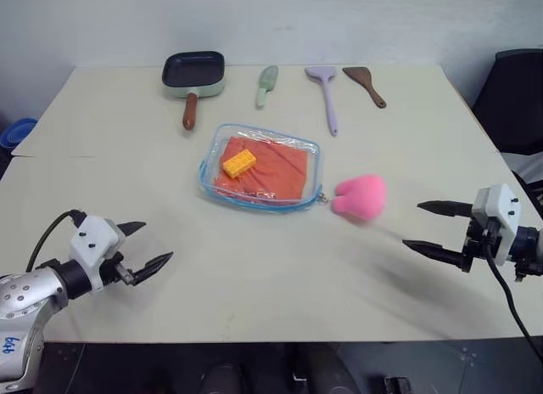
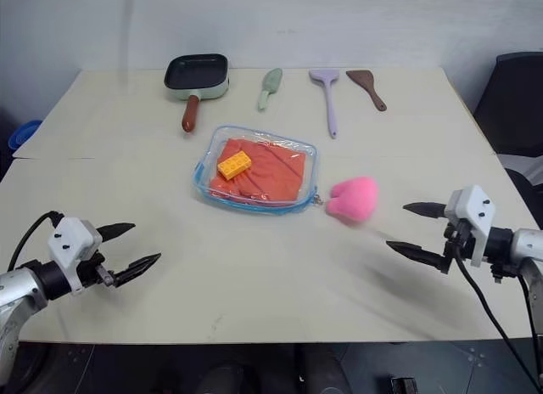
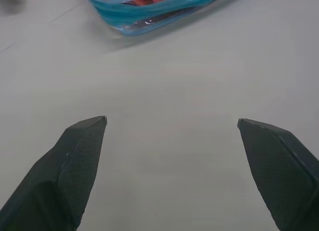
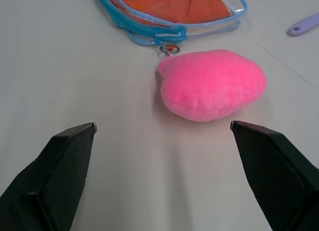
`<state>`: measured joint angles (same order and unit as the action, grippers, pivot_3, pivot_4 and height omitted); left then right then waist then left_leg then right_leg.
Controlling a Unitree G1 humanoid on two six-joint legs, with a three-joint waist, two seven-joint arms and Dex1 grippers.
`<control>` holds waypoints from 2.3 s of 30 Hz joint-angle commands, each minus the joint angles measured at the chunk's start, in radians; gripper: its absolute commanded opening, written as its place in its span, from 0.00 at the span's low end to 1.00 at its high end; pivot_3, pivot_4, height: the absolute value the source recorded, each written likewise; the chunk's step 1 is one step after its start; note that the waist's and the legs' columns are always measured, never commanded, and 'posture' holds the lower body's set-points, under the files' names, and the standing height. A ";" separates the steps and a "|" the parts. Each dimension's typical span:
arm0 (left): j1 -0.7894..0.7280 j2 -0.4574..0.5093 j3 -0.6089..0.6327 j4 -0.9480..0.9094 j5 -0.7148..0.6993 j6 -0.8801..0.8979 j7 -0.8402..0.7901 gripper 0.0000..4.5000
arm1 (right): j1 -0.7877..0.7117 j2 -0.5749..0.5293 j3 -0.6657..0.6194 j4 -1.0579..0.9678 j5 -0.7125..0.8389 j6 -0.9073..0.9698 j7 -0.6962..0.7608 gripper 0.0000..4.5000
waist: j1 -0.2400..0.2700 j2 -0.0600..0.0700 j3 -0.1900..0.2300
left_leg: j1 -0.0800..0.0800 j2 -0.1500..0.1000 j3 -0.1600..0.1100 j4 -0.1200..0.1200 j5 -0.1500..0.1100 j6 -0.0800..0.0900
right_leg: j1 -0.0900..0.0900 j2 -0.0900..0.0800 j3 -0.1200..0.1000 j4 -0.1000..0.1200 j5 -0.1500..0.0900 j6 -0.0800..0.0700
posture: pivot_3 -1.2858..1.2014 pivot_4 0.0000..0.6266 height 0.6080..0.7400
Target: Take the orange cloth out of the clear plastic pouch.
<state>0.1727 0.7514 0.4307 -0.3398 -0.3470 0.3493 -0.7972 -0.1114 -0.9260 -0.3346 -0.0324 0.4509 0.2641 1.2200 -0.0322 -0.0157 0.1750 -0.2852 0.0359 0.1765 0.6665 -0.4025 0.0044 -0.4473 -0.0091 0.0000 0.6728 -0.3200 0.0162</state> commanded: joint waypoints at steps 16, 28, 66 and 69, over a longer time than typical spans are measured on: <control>-0.064 -0.008 -0.008 -0.033 -0.021 0.074 0.071 0.99 | 0.048 0.008 -0.020 -0.065 0.026 0.010 -0.067 1.00 | 0.001 0.000 0.000 | 0.000 0.000 -0.001 0.000 0.000 0.000 | 0.000 0.000 -0.001 0.000 0.000 0.000 | 0.52 0.24 1.00; -0.090 -0.005 -0.015 -0.033 -0.055 0.098 0.060 0.99 | 0.060 0.009 -0.022 -0.083 0.076 0.048 -0.066 1.00 | 0.001 0.000 0.000 | 0.000 0.000 -0.001 0.000 0.000 0.000 | 0.000 0.000 -0.001 0.000 0.000 0.000 | 0.52 0.24 1.00; -1.242 -0.320 -0.527 1.318 0.352 -0.397 0.060 0.86 | 0.099 0.072 -0.027 -0.581 0.295 0.275 -0.346 1.00 | 0.006 -0.002 0.001 | -0.013 0.002 -0.009 0.016 0.000 0.000 | -0.002 -0.001 -0.012 0.002 0.001 0.002 | 0.52 0.24 1.00; -1.254 -0.333 -0.522 1.346 0.355 -0.417 0.045 0.65 | 0.102 0.075 -0.032 -0.585 0.300 0.279 -0.359 1.00 | 0.005 -0.002 0.001 | -0.013 0.002 -0.009 0.016 0.000 0.000 | -0.002 -0.001 -0.012 0.002 0.001 0.002 | 0.52 0.24 1.00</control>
<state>-1.0546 0.4209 -0.0997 1.0045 0.0051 -0.0409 -0.7416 -0.0103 -0.8580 -0.3312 -0.5864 0.7320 0.5468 0.8713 -0.0268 -0.0174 0.1760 -0.2988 0.0375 0.1671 0.6826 -0.4027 0.0041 -0.4495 -0.0104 -0.0120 0.6753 -0.3186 0.0184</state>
